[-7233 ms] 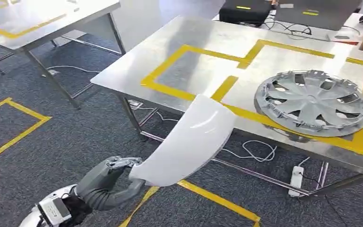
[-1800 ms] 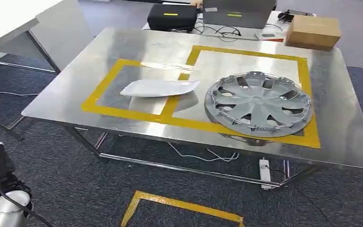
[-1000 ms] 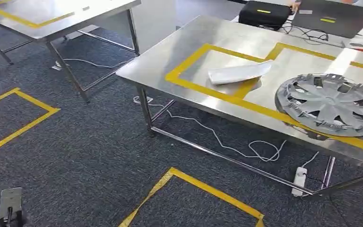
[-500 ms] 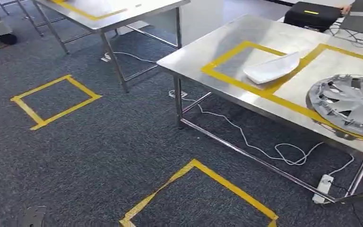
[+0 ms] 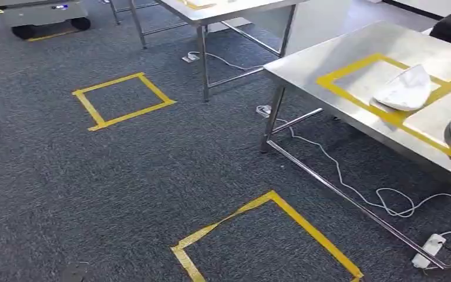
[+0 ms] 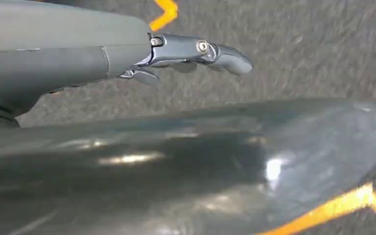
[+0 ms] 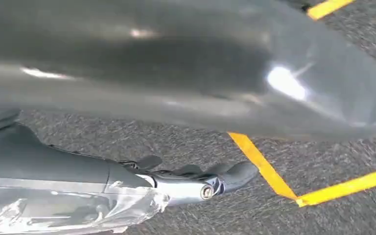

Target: Take the parts from the cabinet and place them on the table.

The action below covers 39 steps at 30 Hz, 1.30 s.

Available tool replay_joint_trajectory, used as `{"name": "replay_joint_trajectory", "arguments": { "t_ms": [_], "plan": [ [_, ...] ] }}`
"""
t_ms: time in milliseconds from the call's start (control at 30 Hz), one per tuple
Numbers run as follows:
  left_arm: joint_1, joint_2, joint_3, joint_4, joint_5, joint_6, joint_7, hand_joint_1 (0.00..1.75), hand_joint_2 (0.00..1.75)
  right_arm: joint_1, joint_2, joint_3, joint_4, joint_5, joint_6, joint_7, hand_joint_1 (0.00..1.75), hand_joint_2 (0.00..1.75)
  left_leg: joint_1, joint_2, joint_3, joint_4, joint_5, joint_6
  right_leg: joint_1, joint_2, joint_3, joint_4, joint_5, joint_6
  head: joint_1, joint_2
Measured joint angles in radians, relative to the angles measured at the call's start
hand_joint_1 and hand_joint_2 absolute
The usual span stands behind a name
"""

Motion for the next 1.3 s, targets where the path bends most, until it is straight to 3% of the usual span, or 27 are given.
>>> {"name": "replay_joint_trajectory", "arguments": {
  "t_ms": [33,67,133,167,200,300,333,367,400,467,500,567,633,667,700,733,833,900,933,1000,1033,1067,1133,1167,1200,1233,1300],
  "plan": [
    [0.016,0.000,-0.019,-0.021,0.013,-0.015,0.017,0.00,0.00,0.000,0.000,-0.005,-0.003,-0.005,0.002,0.000,0.00,0.00,-0.001,-0.013,-0.015,0.001,0.012,-0.001,0.000,0.000,0.010,0.014,0.012,-0.002,0.000,0.000],
    [0.033,0.001,-0.044,-0.043,0.028,-0.022,0.033,0.00,0.00,0.000,0.000,-0.009,-0.007,-0.009,0.003,0.000,0.00,0.00,-0.001,-0.025,-0.030,0.001,0.022,-0.003,0.000,0.001,0.039,-0.013,0.050,-0.004,0.000,0.000],
    [0.056,0.002,-0.079,-0.070,0.060,-0.012,0.042,0.00,0.00,0.000,-0.001,-0.018,-0.013,-0.017,0.002,-0.006,0.00,0.00,0.004,-0.052,-0.058,0.002,0.044,-0.012,-0.004,0.020,0.143,-0.158,0.128,-0.004,0.000,0.000],
    [0.065,0.002,-0.094,-0.090,0.076,0.001,0.042,0.00,0.00,0.001,-0.001,-0.022,-0.016,-0.023,-0.003,-0.010,0.00,0.00,0.005,-0.065,-0.067,0.003,0.055,-0.019,-0.011,0.060,0.203,-0.248,0.126,-0.002,0.000,0.000],
    [0.074,0.005,-0.103,-0.111,0.092,0.015,0.039,0.00,0.00,0.002,-0.001,-0.022,-0.018,-0.033,-0.010,-0.014,0.00,0.00,0.000,-0.077,-0.077,0.007,0.064,-0.026,-0.013,0.099,0.260,-0.331,0.095,-0.002,0.001,0.000],
    [0.099,0.011,-0.127,-0.164,0.174,0.042,0.006,0.00,0.00,0.008,-0.001,-0.021,-0.032,-0.094,-0.043,-0.016,0.00,0.00,0.002,-0.114,-0.083,0.000,0.096,-0.037,-0.006,0.064,0.240,-0.326,0.091,-0.013,-0.001,0.000],
    [0.107,0.016,-0.133,-0.173,0.199,0.044,-0.005,0.00,0.00,0.008,-0.001,-0.022,-0.038,-0.117,-0.053,-0.017,0.00,0.00,0.003,-0.122,-0.087,0.001,0.102,-0.043,-0.012,0.048,0.235,-0.326,0.098,-0.025,-0.002,0.000],
    [0.115,0.017,-0.139,-0.184,0.227,0.044,-0.018,0.00,0.00,0.007,-0.001,-0.025,-0.046,-0.147,-0.065,-0.021,0.00,0.00,-0.002,-0.071,-0.091,0.014,0.078,-0.044,-0.010,0.035,0.231,-0.326,0.103,-0.033,-0.006,0.000],
    [0.117,0.019,-0.143,-0.191,0.255,0.038,-0.033,0.00,0.00,0.011,-0.001,-0.028,-0.058,-0.198,-0.075,-0.021,0.00,0.00,-0.005,-0.032,-0.106,0.060,0.021,-0.045,-0.008,0.022,0.226,-0.326,0.110,-0.041,-0.020,0.000],
    [0.107,0.021,-0.149,-0.198,0.325,0.004,-0.071,0.00,0.00,0.017,-0.001,-0.034,-0.079,-0.298,-0.085,-0.022,0.00,0.00,-0.005,-0.006,-0.162,0.226,-0.091,-0.048,-0.002,-0.013,0.209,-0.326,0.121,-0.046,-0.021,0.000],
    [0.105,0.022,-0.150,-0.202,0.351,-0.005,-0.084,0.00,0.00,0.019,-0.001,-0.039,-0.091,-0.323,-0.087,-0.024,0.00,0.00,-0.005,-0.002,-0.183,0.304,-0.119,-0.048,-0.001,-0.031,0.201,-0.325,0.126,-0.048,-0.020,0.000],
    [0.107,0.024,-0.150,-0.213,0.378,-0.011,-0.089,0.00,0.00,0.018,-0.001,-0.047,-0.113,-0.343,-0.089,-0.029,0.00,0.00,-0.005,-0.001,-0.162,0.331,-0.097,-0.045,0.003,-0.060,0.191,-0.325,0.133,-0.047,-0.021,0.000],
    [0.104,0.028,-0.149,-0.213,0.384,-0.011,-0.089,0.00,0.00,0.008,-0.001,-0.058,-0.115,-0.345,-0.088,-0.034,0.00,0.00,-0.010,0.016,-0.047,0.174,-0.040,-0.030,0.007,-0.087,0.189,-0.324,0.135,-0.046,-0.021,0.000],
    [0.100,0.030,-0.149,-0.213,0.386,-0.011,-0.089,0.00,0.00,0.005,-0.001,-0.060,-0.116,-0.345,-0.088,-0.037,0.00,0.00,-0.017,0.050,0.015,0.084,-0.023,-0.018,0.008,-0.099,0.193,-0.324,0.135,-0.046,-0.021,0.000],
    [0.095,0.031,-0.149,-0.214,0.387,-0.011,-0.089,0.00,0.00,0.003,-0.001,-0.062,-0.116,-0.345,-0.088,-0.039,0.00,0.00,-0.030,0.111,0.061,0.022,-0.030,-0.007,0.014,-0.113,0.189,-0.323,0.133,-0.042,-0.021,0.000],
    [0.089,0.031,-0.149,-0.215,0.391,-0.011,-0.093,0.00,0.00,0.004,-0.001,-0.064,-0.116,-0.346,-0.087,-0.042,0.00,0.00,-0.033,0.114,0.062,0.005,-0.031,-0.005,0.016,-0.125,0.189,-0.321,0.136,-0.038,-0.021,0.000],
    [0.099,0.032,-0.146,-0.222,0.395,-0.013,-0.097,0.00,0.00,0.004,-0.001,-0.064,-0.133,-0.348,-0.083,-0.053,0.00,0.00,-0.030,0.072,0.044,-0.010,-0.029,0.007,0.018,-0.163,0.199,-0.320,0.138,-0.027,-0.020,0.000],
    [0.106,0.033,-0.145,-0.234,0.389,-0.013,-0.088,0.00,0.00,0.005,-0.001,-0.064,-0.143,-0.353,-0.082,-0.058,0.00,0.00,-0.021,0.050,0.042,-0.016,-0.019,0.016,0.013,-0.042,0.170,-0.267,0.094,-0.013,-0.016,0.000],
    [0.102,0.033,-0.144,-0.237,0.386,-0.010,-0.084,0.00,0.00,0.009,-0.001,-0.065,-0.144,-0.354,-0.082,-0.058,0.00,0.00,-0.020,0.036,0.036,-0.016,-0.015,0.021,0.008,-0.015,0.136,-0.190,0.053,-0.010,-0.014,0.000],
    [0.099,0.033,-0.144,-0.238,0.383,-0.009,-0.079,0.00,0.00,0.011,-0.001,-0.067,-0.144,-0.356,-0.080,-0.058,0.00,0.00,-0.021,0.006,0.028,-0.015,-0.009,0.023,0.007,-0.001,0.056,-0.023,-0.010,-0.006,-0.012,0.000],
    [0.101,0.033,-0.144,-0.238,0.383,-0.008,-0.074,0.00,0.00,0.008,-0.001,-0.068,-0.144,-0.356,-0.079,-0.058,0.00,0.00,-0.021,-0.008,0.025,-0.014,-0.006,0.023,0.007,-0.001,0.034,0.015,-0.010,-0.005,-0.013,0.000],
    [0.103,0.033,-0.144,-0.238,0.381,-0.008,-0.073,0.00,0.00,0.007,-0.001,-0.070,-0.144,-0.356,-0.079,-0.058,0.00,0.00,-0.021,-0.022,0.024,-0.014,-0.004,0.022,0.006,-0.001,0.040,-0.004,0.014,-0.004,-0.013,0.000],
    [0.106,0.033,-0.146,-0.238,0.373,-0.006,-0.071,0.00,0.00,0.008,-0.001,-0.071,-0.144,-0.356,-0.079,-0.059,0.00,0.00,-0.019,-0.053,0.024,-0.011,0.001,0.016,0.002,0.008,0.110,-0.155,0.108,-0.004,-0.013,0.000],
    [0.107,0.033,-0.146,-0.238,0.370,-0.003,-0.066,0.00,0.00,0.007,-0.001,-0.071,-0.144,-0.353,-0.079,-0.058,0.00,0.00,-0.017,-0.067,0.023,-0.007,0.003,0.012,-0.003,0.035,0.155,-0.247,0.151,-0.003,-0.013,0.000],
    [0.107,0.034,-0.147,-0.239,0.366,-0.001,-0.061,0.00,0.00,0.005,-0.001,-0.071,-0.143,-0.351,-0.079,-0.058,0.00,0.00,-0.019,-0.078,0.019,-0.005,0.005,0.007,-0.008,0.087,0.177,-0.293,0.141,-0.001,-0.013,0.000],
    [0.106,0.036,-0.149,-0.242,0.362,-0.001,-0.059,0.00,0.00,0.005,-0.001,-0.071,-0.142,-0.349,-0.079,-0.058,0.00,0.00,-0.021,-0.092,0.006,0.009,0.006,0.003,-0.010,0.089,0.177,-0.312,0.139,-0.004,-0.014,0.000],
    [0.111,0.037,-0.153,-0.244,0.362,0.000,-0.055,0.00,0.00,0.005,-0.001,-0.071,-0.140,-0.346,-0.079,-0.058,0.00,0.00,-0.016,-0.112,-0.006,0.005,0.017,-0.011,-0.002,0.067,0.167,-0.302,0.141,-0.018,-0.015,0.000]
  ]
}}
